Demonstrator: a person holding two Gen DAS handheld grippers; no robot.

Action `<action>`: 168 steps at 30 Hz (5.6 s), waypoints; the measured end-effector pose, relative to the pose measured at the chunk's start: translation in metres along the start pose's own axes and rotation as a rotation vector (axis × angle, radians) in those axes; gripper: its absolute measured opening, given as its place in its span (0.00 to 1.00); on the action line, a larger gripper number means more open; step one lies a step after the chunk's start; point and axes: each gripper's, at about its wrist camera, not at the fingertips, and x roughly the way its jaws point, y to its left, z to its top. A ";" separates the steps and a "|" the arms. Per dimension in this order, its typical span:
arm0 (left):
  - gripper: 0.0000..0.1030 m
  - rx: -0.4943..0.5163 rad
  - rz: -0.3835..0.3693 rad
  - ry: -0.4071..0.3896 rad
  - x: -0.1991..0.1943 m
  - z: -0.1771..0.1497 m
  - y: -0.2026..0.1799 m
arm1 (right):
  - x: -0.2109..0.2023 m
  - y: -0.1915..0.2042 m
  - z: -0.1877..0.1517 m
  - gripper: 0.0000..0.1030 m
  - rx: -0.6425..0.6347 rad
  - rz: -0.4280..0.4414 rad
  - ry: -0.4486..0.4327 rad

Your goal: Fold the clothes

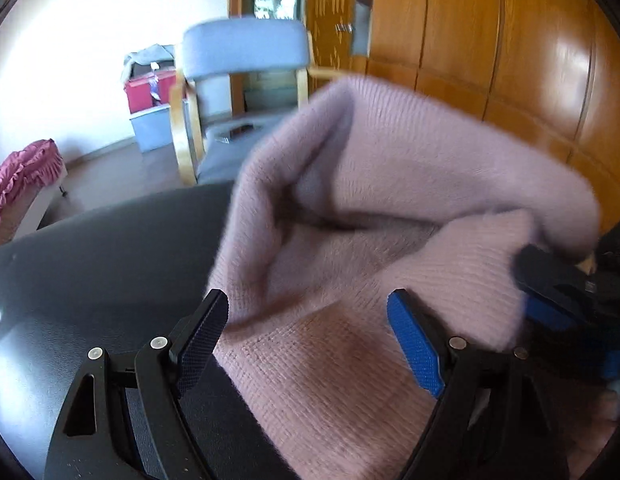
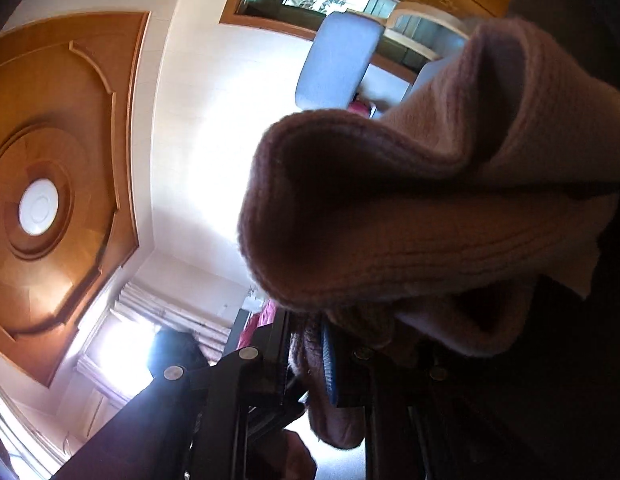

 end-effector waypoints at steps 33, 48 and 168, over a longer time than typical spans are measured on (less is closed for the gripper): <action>0.00 0.265 0.179 -0.001 0.010 -0.026 -0.097 | -0.093 -0.062 0.044 0.35 -0.074 -0.370 -0.169; 0.76 0.453 0.191 -0.176 0.003 -0.035 -0.134 | -0.054 -0.064 0.069 0.06 -0.066 -0.204 -0.085; 0.43 0.030 0.117 0.012 -0.074 -0.065 0.089 | -0.078 0.003 0.097 0.07 -0.033 0.190 -0.047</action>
